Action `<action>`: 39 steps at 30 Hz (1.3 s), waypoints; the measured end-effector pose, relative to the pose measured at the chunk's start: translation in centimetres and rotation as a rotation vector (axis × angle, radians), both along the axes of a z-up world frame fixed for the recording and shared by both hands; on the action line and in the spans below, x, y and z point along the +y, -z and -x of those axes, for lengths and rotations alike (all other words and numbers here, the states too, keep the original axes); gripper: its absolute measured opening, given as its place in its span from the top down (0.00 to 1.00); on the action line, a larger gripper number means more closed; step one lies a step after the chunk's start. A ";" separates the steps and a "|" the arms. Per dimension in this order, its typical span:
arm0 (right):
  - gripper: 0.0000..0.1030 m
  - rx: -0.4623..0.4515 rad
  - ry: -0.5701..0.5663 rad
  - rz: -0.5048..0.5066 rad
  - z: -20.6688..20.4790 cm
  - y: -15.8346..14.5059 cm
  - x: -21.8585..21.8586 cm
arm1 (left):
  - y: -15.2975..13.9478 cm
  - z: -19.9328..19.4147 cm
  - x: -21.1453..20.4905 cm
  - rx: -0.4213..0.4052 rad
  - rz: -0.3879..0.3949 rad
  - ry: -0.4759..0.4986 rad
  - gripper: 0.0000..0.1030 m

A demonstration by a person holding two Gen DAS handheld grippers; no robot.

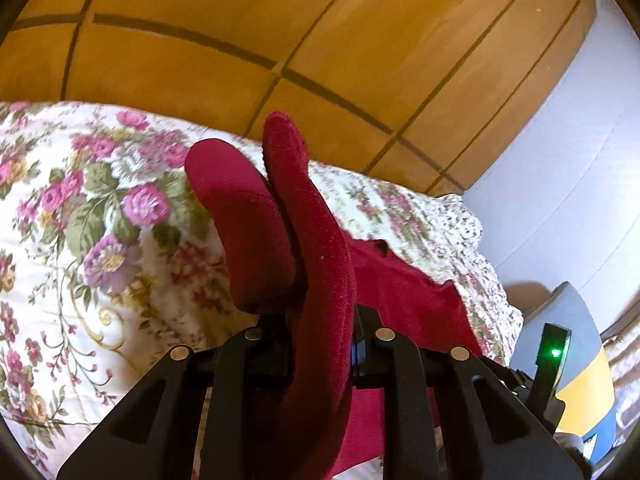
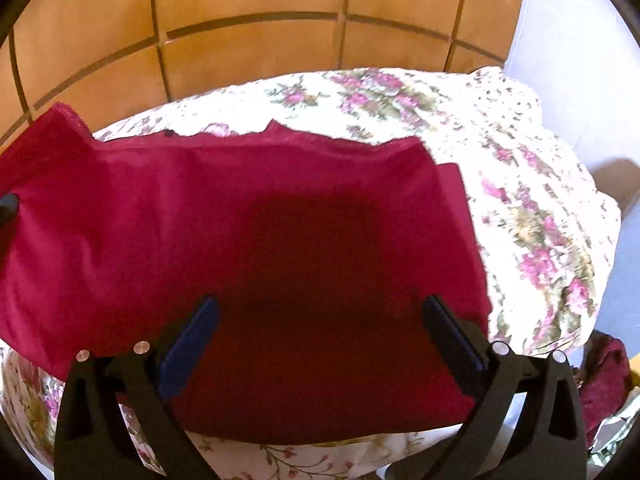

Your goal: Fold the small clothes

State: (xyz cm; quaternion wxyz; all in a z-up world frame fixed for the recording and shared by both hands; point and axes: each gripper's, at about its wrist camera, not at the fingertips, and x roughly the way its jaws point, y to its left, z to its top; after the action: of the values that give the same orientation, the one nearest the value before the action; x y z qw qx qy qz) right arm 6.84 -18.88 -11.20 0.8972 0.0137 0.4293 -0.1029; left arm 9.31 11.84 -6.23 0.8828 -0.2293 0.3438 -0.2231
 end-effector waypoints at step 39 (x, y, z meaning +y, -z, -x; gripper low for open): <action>0.02 -0.151 0.560 -0.715 6.4 -5.2 -19.9 | -3.4 1.9 -24.3 -0.155 -0.346 0.374 0.82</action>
State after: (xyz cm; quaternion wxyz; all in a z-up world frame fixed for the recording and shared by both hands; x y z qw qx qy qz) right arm 0.41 -38.76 -5.95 0.8025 0.4454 0.3511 -0.1853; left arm 7.37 -12.50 -2.88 0.8760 0.0105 0.3447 -0.3373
